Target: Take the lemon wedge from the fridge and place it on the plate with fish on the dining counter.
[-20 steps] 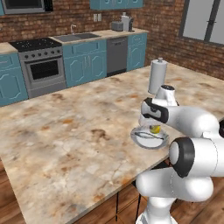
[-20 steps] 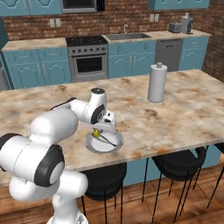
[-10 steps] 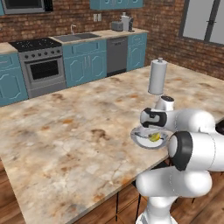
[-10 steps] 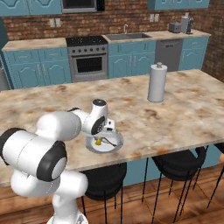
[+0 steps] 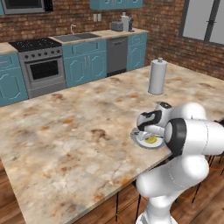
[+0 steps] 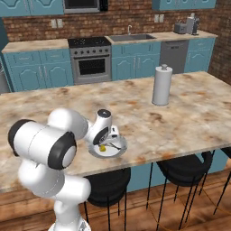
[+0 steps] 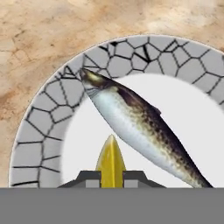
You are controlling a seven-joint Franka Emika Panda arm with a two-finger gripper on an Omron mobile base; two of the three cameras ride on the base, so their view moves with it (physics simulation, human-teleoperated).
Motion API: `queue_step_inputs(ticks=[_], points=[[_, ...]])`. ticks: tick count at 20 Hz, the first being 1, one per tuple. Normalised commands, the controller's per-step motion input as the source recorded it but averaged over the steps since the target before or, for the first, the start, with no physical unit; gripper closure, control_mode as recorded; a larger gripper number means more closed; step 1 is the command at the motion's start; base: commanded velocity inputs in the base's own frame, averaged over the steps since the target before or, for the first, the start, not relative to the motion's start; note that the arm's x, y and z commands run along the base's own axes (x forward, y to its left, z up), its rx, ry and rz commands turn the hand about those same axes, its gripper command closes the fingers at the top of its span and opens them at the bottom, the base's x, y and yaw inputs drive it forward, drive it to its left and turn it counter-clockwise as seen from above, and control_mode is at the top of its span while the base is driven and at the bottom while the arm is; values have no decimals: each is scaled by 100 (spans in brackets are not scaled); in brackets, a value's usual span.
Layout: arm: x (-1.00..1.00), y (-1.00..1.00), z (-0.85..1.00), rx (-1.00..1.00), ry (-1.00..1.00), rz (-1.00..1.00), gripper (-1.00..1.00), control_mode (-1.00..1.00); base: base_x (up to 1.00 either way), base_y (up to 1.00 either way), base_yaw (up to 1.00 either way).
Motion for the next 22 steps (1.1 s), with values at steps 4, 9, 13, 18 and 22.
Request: queue_step_inputs(ticks=[4,9,13,18,22], points=[[30,15,-8,0,-2,14,100,-100,0,0,0],[4,15,0,0,0,11,-100,-100,0,0,0],[-5,0,0,0,-1,0,-100,-100,0,0,0],[-37,0,63,0,-8,-2,-100,-100,0,0,0],[-38,-4,100,0,-6,-4,-100,-100,0,0,0]])
